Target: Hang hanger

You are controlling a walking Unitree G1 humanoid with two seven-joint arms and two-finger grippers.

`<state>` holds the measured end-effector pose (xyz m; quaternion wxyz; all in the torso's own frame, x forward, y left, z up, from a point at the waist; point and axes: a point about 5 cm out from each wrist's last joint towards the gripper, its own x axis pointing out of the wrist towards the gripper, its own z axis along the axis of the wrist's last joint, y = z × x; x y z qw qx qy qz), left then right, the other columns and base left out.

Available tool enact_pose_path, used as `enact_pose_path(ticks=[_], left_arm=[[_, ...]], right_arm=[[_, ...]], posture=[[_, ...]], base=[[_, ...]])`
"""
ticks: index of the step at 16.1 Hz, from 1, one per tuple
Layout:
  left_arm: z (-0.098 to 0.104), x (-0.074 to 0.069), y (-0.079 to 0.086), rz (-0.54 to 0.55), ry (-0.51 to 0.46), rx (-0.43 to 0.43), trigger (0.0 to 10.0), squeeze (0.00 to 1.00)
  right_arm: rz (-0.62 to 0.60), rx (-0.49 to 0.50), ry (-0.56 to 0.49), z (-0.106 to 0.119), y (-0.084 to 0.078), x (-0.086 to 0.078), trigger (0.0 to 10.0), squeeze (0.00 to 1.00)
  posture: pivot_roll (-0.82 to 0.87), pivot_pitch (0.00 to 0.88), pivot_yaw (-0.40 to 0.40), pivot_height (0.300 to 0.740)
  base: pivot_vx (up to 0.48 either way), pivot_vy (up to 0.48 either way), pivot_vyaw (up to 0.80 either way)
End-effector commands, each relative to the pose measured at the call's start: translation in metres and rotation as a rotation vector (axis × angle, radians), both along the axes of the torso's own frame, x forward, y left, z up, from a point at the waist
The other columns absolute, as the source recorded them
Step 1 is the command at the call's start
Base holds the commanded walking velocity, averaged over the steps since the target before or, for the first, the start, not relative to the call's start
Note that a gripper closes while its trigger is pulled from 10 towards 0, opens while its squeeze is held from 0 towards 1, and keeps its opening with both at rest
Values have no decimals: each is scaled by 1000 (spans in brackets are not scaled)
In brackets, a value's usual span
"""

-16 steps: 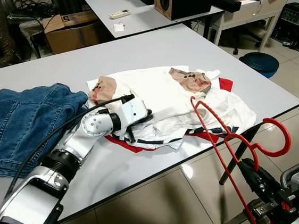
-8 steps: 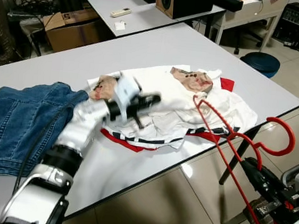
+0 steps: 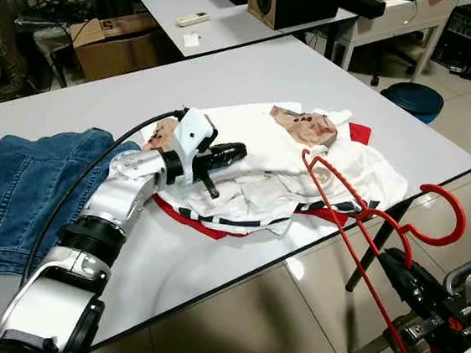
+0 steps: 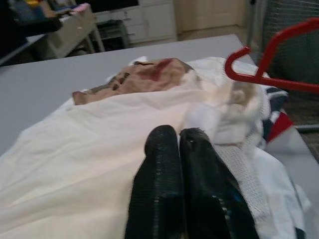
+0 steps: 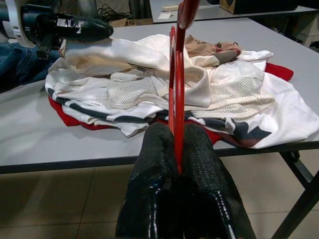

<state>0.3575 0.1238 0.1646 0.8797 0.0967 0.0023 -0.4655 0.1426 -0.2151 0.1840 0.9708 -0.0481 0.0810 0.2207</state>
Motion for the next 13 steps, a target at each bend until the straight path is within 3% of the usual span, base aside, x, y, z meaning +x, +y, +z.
enact_pose_path(ticks=[1, 6, 9, 10, 11, 12, 13], left_arm=[[2, -1, 2, -42, 8, 27, 10000, 1000], [8, -8, -5, -187, -9, 83, 10000, 1000], [7, -25, -15, -274, -73, 132, 10000, 1000], [2, -33, -18, -291, -65, 132, 10000, 827], [-5, -37, -20, -270, -71, 164, 10000, 0], [-9, -38, -20, -256, -69, 176, 10000, 0], [-16, -37, -19, -172, -103, 229, 10000, 0]], right_arm=[[29, 4, -3, 1, 2, -1, 10000, 0], [28, 6, -5, 2, 3, -3, 10000, 0], [15, 8, -8, 2, 4, -5, 10000, 0], [15, 12, -7, 1, 5, -6, 10000, 0], [15, 15, -7, 1, 6, -6, 10000, 0], [16, 15, -7, 1, 6, -5, 10000, 0], [20, 17, -7, 1, 7, -5, 10000, 0]], posture=[[-222, 42, 138, 740], [-231, 38, 158, 740], [-231, 38, 164, 740], [-231, 39, 164, 740], [-229, 42, 162, 740], [-229, 42, 161, 740], [-227, 44, 159, 740]], base=[[0, 0, 0], [0, 0, 0], [0, 0, 0], [0, 0, 0], [0, 0, 0], [0, 0, 0], [0, 0, 0]])
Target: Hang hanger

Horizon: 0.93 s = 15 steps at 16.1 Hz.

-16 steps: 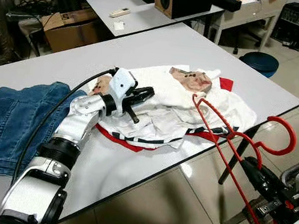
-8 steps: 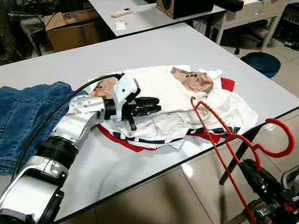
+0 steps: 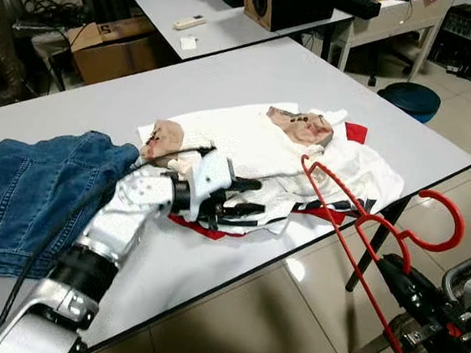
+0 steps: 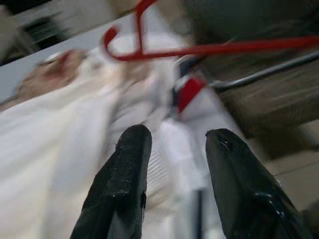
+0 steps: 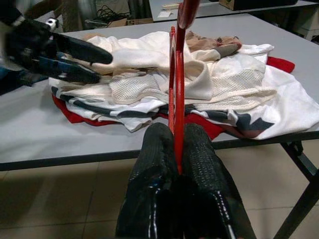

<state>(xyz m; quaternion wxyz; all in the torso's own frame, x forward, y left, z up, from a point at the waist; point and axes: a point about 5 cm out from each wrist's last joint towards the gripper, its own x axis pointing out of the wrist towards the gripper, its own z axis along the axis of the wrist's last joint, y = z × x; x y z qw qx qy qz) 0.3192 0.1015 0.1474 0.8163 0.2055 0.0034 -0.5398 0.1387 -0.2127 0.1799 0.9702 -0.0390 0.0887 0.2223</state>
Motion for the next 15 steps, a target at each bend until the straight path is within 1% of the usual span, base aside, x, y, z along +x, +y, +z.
enact_pose_path(ticks=[1, 2, 3, 4, 6, 8, 9, 11, 12, 13, 15], left_arm=[[0, 2, 4, 66, -58, 35, 10000, 0], [-1, 3, 4, 121, -89, 45, 10000, 0], [-3, 1, 4, 153, -123, 58, 10000, 0], [-6, -2, 2, 160, -138, 72, 10000, 0], [-15, -10, -7, 150, -203, 118, 10000, 0], [-19, -11, -13, 163, -256, 133, 10000, 0], [-19, -10, -14, 189, -313, 145, 10000, 0], [-15, -3, -13, 284, -458, 196, 10000, 0], [-12, 0, -13, 320, -494, 197, 10000, 0], [-12, 1, -13, 334, -510, 205, 10000, 0], [-19, 2, -13, 340, -513, 242, 10000, 0]], right_arm=[[20, 3, -26, 5, 6, -1, 10000, 0], [22, 2, -25, 4, 6, -1, 10000, 0], [24, 2, -24, 4, 7, -1, 10000, 0], [26, 3, -23, 4, 7, -1, 10000, 0], [27, 4, -23, 3, 8, -1, 10000, 0], [25, 4, -27, 3, 7, 0, 10000, 0], [22, 3, -30, 4, 7, 1, 10000, 0], [19, 2, -34, 4, 7, 1, 10000, 0], [19, 3, -35, 4, 7, 1, 10000, 0], [19, 3, -35, 4, 7, 1, 10000, 0], [19, 4, -35, 4, 7, 1, 10000, 0]], posture=[[-226, 46, 157, 740], [-226, 46, 157, 740], [-226, 47, 156, 740], [-226, 47, 156, 740], [-225, 46, 154, 740], [-225, 45, 154, 740], [-226, 44, 154, 740], [-228, 45, 156, 740], [-228, 44, 156, 740], [-230, 44, 157, 740], [-231, 43, 158, 740]], base=[[0, 0, 0], [0, 0, 0], [0, 0, 0], [0, 0, 0], [0, 0, 0], [0, 0, 0], [0, 0, 0], [0, 0, 0], [0, 0, 0], [0, 0, 0], [0, 0, 0]])
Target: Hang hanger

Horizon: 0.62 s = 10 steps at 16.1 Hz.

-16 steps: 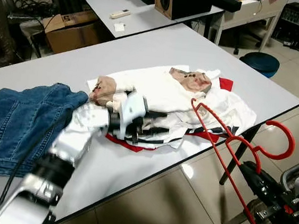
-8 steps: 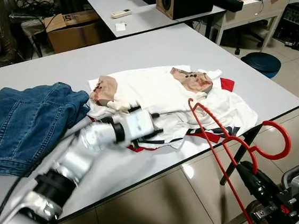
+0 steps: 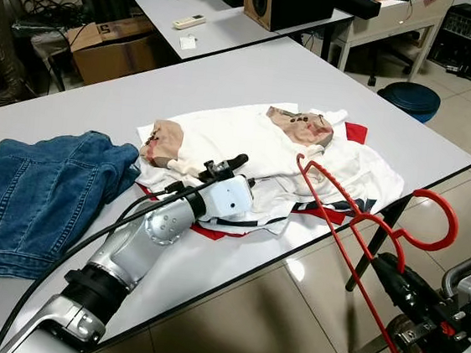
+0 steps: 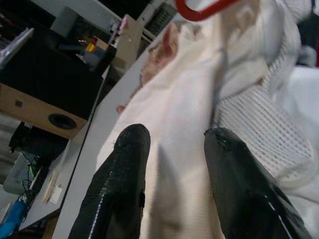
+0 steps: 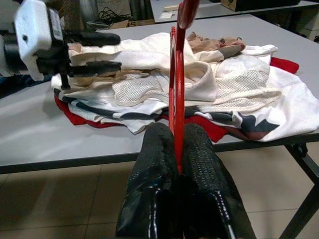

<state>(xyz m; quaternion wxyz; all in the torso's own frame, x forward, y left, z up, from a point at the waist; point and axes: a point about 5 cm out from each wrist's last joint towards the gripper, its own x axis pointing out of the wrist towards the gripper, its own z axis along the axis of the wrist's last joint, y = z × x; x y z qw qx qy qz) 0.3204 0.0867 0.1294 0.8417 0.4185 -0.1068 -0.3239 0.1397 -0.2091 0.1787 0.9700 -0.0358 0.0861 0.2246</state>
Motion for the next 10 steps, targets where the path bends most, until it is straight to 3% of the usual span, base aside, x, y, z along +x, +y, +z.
enact_pose_path(ticks=[1, 5, 10], left_arm=[[-4, 2, 2, 17, -17, 42, 10000, 0], [-11, 0, -3, -20, -50, 81, 10000, 0], [-14, 12, 10, 140, -95, 105, 10000, 0]], right_arm=[[15, -3, -32, 5, 4, 0, 10000, 0], [16, -3, -32, 5, 4, -1, 10000, 0], [14, -3, -34, 5, 6, -1, 10000, 0]], posture=[[-234, 40, 159, 740], [-237, 37, 161, 740], [-241, 36, 161, 740]], base=[[0, 0, 0], [0, 0, 0], [0, 0, 0]])
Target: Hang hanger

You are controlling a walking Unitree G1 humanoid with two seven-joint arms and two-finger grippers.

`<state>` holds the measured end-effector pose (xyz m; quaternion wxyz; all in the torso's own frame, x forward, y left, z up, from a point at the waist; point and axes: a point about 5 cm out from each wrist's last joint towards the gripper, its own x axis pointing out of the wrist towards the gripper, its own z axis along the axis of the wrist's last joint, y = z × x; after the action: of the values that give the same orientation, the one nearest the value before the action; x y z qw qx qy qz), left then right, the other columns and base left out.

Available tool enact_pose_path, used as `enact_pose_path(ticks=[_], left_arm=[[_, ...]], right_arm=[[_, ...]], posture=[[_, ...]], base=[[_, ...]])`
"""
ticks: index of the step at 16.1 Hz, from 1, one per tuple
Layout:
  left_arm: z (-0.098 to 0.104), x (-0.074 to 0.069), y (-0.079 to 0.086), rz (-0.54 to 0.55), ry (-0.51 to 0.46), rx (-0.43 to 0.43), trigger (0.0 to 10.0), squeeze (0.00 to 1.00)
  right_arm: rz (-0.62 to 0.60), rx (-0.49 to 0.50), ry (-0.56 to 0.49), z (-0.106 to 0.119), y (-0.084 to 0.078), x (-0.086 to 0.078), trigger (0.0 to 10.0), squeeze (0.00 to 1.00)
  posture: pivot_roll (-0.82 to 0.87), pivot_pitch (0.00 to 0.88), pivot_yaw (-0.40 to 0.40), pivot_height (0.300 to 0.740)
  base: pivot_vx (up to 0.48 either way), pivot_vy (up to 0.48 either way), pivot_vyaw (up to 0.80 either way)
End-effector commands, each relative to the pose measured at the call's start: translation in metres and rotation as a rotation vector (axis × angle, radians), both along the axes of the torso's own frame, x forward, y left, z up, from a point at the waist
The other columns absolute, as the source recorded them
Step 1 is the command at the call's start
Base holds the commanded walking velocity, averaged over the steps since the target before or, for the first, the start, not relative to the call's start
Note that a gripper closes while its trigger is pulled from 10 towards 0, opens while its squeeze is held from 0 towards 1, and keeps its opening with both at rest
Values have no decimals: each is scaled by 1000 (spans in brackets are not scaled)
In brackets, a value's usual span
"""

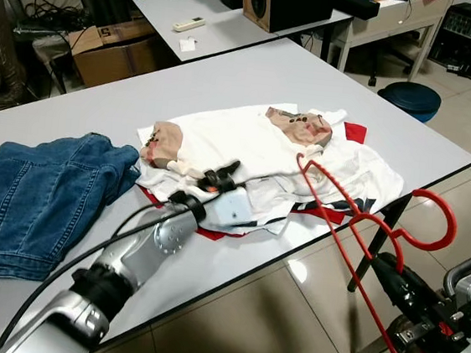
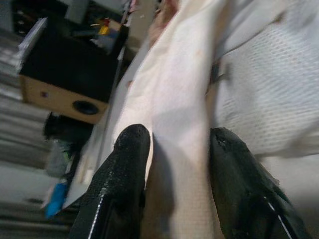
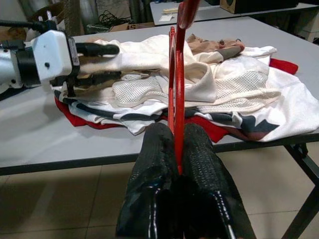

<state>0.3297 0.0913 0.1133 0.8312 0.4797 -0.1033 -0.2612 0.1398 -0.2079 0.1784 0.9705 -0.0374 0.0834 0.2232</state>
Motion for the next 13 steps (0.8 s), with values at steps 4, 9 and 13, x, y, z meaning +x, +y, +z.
enact_pose_path(ticks=[4, 9, 13], left_arm=[[2, 14, 24, 125, -37, 43, 10000, 0], [17, 17, 21, 78, -110, 2, 10000, 0], [20, 17, 17, 34, -104, -13, 10000, 0]], right_arm=[[26, 1, -27, 5, 5, -1, 10000, 0], [52, -3, -23, 5, 5, 3, 10000, 0], [93, 0, -11, 5, 6, 8, 10000, 0]], posture=[[-237, 41, 148, 740], [-226, 40, 115, 740], [-212, 35, 80, 740]], base=[[0, 0, 0], [0, 0, 0], [0, 0, 0]])
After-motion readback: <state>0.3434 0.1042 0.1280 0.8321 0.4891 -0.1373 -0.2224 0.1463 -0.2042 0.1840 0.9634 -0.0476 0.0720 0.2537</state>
